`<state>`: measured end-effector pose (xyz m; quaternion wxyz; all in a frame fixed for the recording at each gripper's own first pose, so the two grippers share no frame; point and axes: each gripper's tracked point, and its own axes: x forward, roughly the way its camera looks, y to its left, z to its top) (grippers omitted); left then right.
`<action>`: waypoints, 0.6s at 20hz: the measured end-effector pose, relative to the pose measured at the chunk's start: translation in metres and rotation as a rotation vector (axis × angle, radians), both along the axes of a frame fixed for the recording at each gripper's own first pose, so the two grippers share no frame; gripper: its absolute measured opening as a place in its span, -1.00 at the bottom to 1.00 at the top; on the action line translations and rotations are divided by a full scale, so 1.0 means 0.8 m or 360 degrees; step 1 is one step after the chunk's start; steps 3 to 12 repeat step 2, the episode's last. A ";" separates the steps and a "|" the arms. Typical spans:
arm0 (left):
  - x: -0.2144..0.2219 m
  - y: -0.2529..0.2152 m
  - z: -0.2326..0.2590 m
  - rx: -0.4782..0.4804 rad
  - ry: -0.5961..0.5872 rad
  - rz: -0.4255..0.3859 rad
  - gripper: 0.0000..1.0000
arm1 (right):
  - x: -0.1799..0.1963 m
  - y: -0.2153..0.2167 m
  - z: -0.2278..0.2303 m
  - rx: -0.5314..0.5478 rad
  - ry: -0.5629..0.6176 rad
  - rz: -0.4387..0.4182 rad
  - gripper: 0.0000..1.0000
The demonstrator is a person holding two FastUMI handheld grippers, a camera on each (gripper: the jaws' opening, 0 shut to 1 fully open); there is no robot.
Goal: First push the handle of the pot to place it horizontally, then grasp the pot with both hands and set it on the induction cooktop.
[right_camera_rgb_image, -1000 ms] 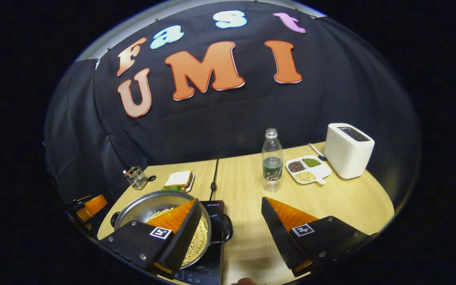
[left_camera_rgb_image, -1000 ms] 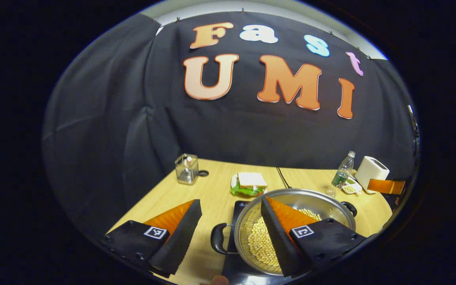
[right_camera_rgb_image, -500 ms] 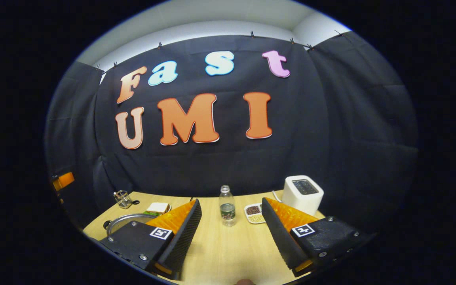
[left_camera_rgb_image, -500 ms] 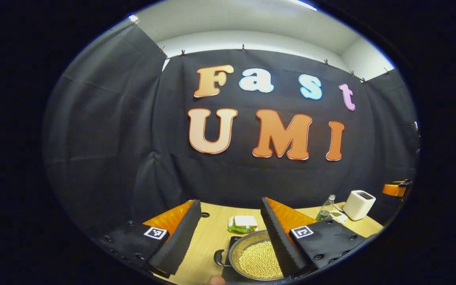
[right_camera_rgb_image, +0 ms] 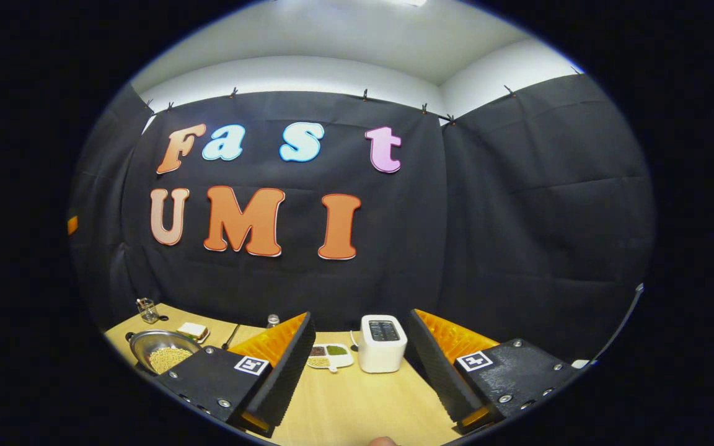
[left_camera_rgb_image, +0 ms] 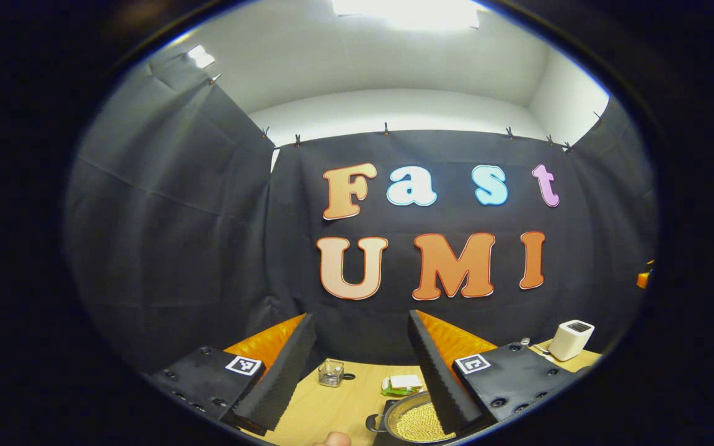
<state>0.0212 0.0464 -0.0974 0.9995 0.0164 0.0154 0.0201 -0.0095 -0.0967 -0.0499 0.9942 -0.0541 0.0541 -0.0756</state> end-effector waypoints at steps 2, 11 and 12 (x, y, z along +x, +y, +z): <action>-0.010 0.009 0.013 0.0029 -0.0019 0.0037 0.93 | -0.014 -0.038 0.005 -0.0054 -0.0002 -0.0086 0.89; -0.010 0.009 0.013 0.0029 -0.0019 0.0037 0.93 | -0.014 -0.038 0.005 -0.0054 -0.0002 -0.0086 0.89; -0.010 0.009 0.013 0.0029 -0.0019 0.0037 0.93 | -0.014 -0.038 0.005 -0.0054 -0.0002 -0.0086 0.89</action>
